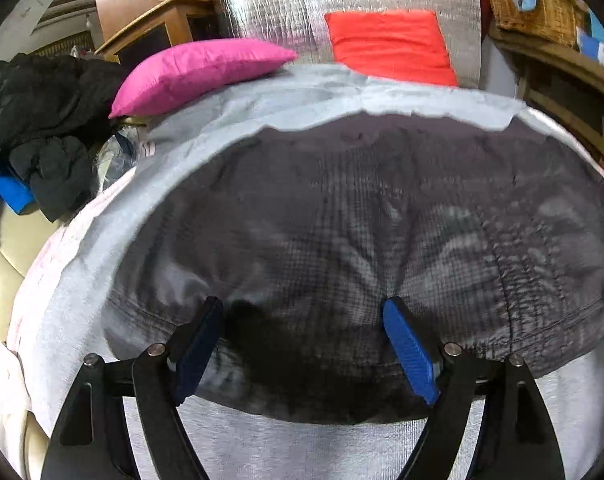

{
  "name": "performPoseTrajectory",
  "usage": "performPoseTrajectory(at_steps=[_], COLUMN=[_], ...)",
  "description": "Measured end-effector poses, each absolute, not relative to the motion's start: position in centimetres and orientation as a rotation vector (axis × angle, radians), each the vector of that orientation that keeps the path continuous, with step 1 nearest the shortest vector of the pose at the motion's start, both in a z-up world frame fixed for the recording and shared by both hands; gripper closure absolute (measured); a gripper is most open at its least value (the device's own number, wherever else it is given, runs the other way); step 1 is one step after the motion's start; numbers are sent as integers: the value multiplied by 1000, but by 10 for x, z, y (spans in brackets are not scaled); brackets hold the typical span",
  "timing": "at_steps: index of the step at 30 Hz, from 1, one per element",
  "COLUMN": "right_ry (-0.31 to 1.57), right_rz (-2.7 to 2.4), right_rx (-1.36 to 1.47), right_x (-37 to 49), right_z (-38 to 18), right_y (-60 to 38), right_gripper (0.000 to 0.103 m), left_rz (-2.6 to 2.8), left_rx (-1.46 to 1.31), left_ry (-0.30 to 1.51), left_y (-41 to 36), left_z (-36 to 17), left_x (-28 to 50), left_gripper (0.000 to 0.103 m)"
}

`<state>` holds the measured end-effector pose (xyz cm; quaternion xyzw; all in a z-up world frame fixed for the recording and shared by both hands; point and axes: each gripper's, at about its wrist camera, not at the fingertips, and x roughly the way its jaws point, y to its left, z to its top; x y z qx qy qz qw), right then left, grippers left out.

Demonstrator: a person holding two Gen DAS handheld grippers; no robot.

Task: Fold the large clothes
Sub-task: 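Press and smooth the jacket bundle again with both open tools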

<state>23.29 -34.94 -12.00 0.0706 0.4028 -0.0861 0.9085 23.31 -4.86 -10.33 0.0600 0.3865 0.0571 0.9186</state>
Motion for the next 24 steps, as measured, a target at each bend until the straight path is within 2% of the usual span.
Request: performPoseTrajectory(at_steps=[3,9,20,24], right_ry=[743,691,866,883], right_rz=[-175,8,17,15], right_rx=[145,73,16,7], right_x=[217,225,251,249], right_z=[-97,-66,-124,-128], right_y=[-340,-280,-237,-239], right_gripper=[3,3,2,2], left_rz=[164,270,259,237], left_rx=[124,40,-37,-114], left_ry=[707,730,847,878], left_y=[-29,24,43,54], left_z=[-82,-77,-111,-123], left_x=[225,234,243,243], left_gripper=[20,20,19,14])
